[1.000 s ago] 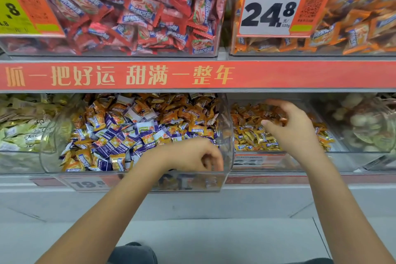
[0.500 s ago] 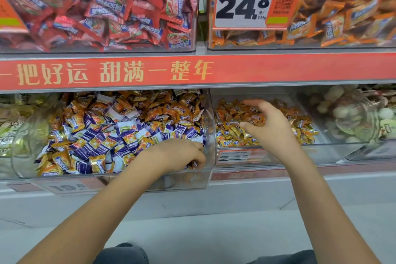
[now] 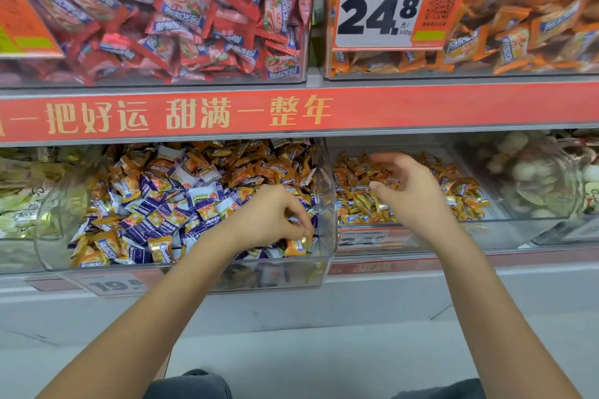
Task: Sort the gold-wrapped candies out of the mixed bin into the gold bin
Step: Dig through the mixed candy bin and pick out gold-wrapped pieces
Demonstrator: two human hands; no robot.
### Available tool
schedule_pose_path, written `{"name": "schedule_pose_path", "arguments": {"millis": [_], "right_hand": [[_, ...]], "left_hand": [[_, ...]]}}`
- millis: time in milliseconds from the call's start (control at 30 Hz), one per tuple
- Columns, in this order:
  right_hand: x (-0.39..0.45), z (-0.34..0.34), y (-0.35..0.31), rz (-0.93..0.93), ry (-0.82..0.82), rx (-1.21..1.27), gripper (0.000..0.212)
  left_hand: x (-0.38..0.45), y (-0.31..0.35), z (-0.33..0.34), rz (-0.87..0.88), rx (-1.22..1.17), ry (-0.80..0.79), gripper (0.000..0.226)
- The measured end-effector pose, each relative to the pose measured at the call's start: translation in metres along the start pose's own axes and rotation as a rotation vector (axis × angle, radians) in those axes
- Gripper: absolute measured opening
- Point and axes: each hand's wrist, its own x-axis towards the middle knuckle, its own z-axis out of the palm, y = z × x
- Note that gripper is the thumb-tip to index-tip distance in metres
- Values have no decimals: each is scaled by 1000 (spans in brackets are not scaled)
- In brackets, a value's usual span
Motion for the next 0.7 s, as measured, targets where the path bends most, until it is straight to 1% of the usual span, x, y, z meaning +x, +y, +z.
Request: {"name": "schedule_pose_path", "arguments": {"millis": [67, 133, 233, 267, 300, 367, 400, 433, 500, 567, 633, 700], "right_hand": [[-2, -1, -7, -26, 30, 104, 33], [-9, -3, -22, -101, 41, 237, 30], [-23, -2, -43, -271, -46, 367, 34], [-28, 1, -47, -319, -93, 345, 38], [-32, 6, -49, -361, -138, 270, 43], [-35, 18, -48, -434, -206, 39, 57], [-34, 24, -47, -443, -221, -47, 62], [-34, 28, -47, -432, -213, -79, 64], [-32, 33, -46, -420, -143, -57, 59], [-30, 34, -44, -440, -99, -33, 50], [-26, 34, -40, -469, -106, -61, 46], [-23, 34, -38, -518, -113, -134, 44]], "left_hand": [[-5, 5, -7, -42, -135, 130, 3], [-7, 11, -11, -69, -270, 217, 5], [-11, 21, -15, -81, -454, 325, 9], [-12, 24, -16, -85, -505, 350, 9], [-12, 26, -17, -88, -549, 368, 10], [-14, 31, -18, -87, -624, 389, 14], [-15, 33, -17, -85, -641, 394, 17], [-15, 36, -15, -84, -638, 403, 20], [-17, 40, -12, -85, -620, 430, 21], [-17, 41, -10, -96, -650, 425, 17], [-16, 39, -10, -130, -701, 358, 14], [-15, 36, -11, -169, -776, 255, 18]]}}
